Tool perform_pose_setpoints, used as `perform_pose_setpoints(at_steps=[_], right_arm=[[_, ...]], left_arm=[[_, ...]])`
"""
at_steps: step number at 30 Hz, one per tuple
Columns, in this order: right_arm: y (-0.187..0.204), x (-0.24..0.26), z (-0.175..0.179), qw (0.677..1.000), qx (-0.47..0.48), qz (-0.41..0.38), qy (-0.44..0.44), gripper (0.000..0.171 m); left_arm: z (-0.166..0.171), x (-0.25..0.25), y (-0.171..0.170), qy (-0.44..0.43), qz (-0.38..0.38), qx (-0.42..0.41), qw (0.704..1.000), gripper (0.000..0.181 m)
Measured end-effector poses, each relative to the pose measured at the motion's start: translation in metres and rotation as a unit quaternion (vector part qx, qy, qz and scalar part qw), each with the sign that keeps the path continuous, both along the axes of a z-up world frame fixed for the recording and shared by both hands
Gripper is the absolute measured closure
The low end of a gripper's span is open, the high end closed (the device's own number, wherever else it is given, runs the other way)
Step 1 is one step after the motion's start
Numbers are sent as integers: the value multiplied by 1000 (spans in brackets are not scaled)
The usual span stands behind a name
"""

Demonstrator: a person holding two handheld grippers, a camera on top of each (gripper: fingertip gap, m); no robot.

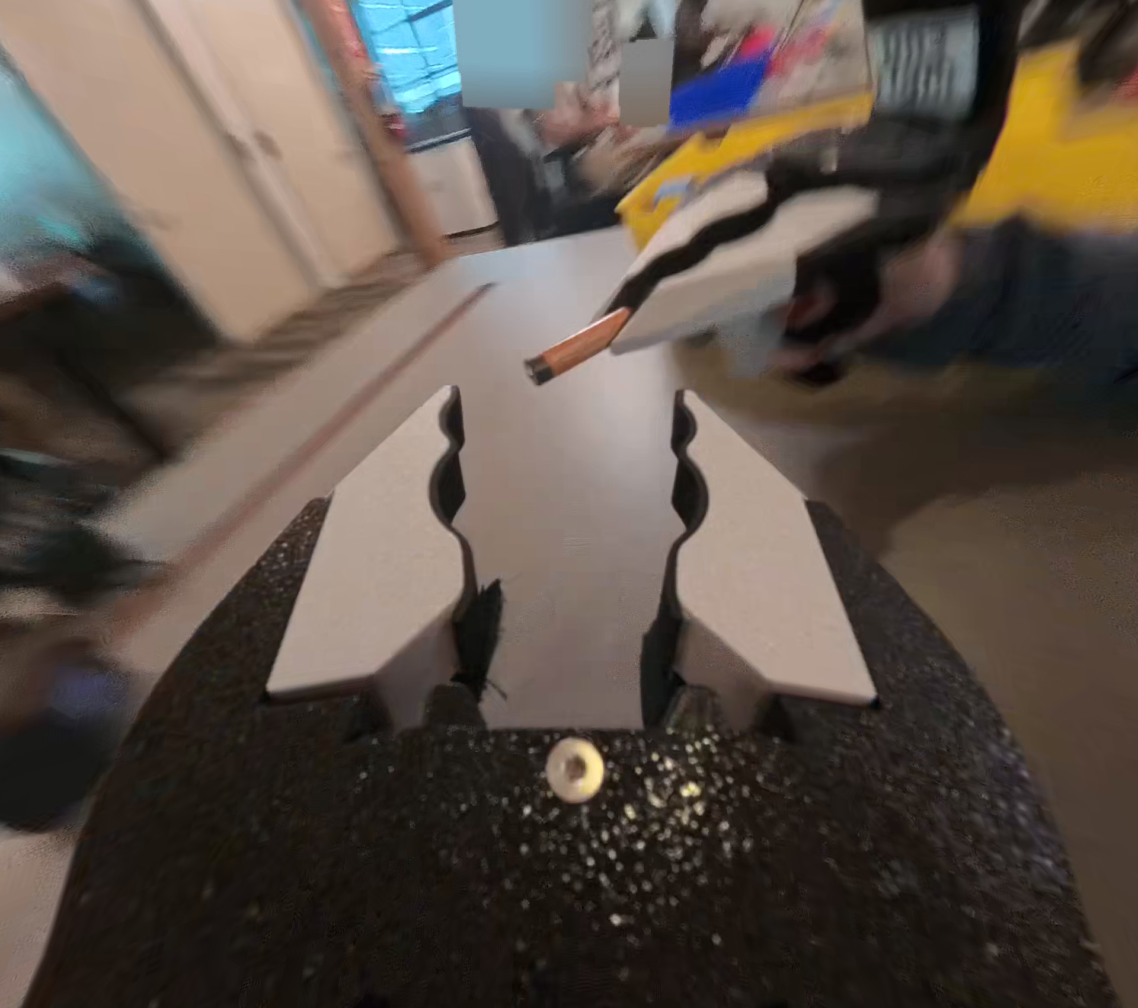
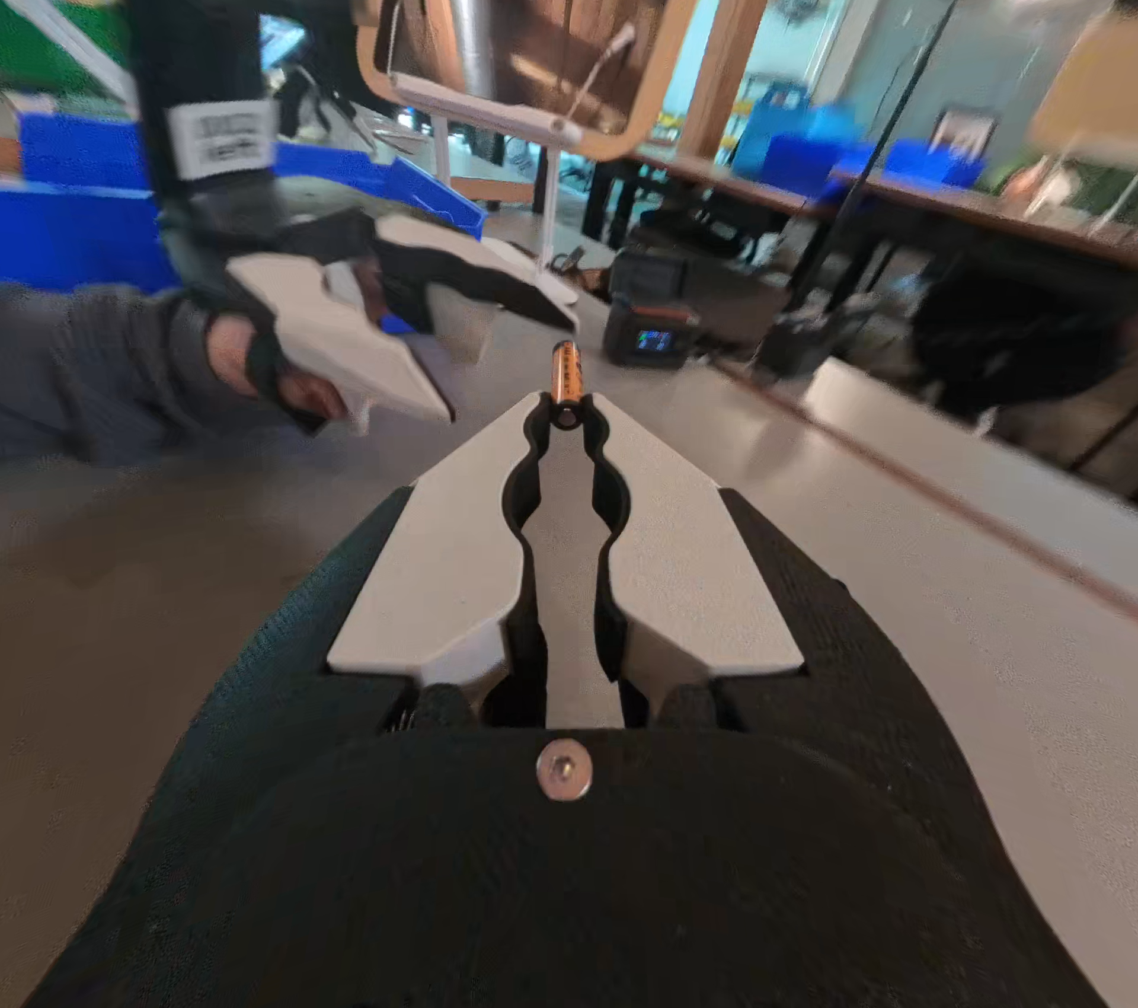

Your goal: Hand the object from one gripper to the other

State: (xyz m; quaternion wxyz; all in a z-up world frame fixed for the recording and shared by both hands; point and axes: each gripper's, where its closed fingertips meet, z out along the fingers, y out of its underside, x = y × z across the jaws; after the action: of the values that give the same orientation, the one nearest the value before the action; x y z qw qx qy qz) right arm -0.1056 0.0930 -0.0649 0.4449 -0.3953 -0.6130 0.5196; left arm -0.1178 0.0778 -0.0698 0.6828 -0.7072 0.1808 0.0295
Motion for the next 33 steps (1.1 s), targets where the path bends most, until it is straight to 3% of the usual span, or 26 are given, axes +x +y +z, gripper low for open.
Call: perform_pose_setpoints(at_steps=[3,6,10,13,15,16,17,18,20,23,26,29,33], right_arm=[[-3,2,-11,989,-117,58,-68,163],[-17,9,-17,968,-188,126,-111,163],[-22,12,-23,964,-185,143,-129,163],[-22,10,-16,968,-182,139,-103,163],[-18,6,-8,982,-143,113,-55,155],[-15,5,-3,990,-107,91,-22,133],[-13,4,2,996,-55,65,9,114],[-11,5,5,998,13,40,38,105],[-15,7,10,981,166,-8,97,101],[-26,6,13,938,307,-50,153,102],[-37,4,13,928,332,-47,164,101],[-40,6,15,926,335,-39,172,110],[-42,10,13,929,327,-18,170,120]], left_arm=[[-11,4,-1,253,62,13,965,119],[-30,11,4,396,78,-1,915,134],[-25,10,5,424,102,12,900,171],[-22,7,5,399,107,2,911,174],[-19,4,7,328,110,-13,938,174],[-16,2,8,268,105,-19,958,174],[-13,2,8,191,90,-26,977,174],[-10,4,8,99,64,-35,992,174],[-1,12,6,-102,-15,-56,993,174],[12,25,-1,-351,-146,-80,921,174],[15,42,-12,-482,-255,-128,828,174],[11,56,-16,-542,-309,-171,763,174],[13,60,-18,-563,-332,-177,736,174]])
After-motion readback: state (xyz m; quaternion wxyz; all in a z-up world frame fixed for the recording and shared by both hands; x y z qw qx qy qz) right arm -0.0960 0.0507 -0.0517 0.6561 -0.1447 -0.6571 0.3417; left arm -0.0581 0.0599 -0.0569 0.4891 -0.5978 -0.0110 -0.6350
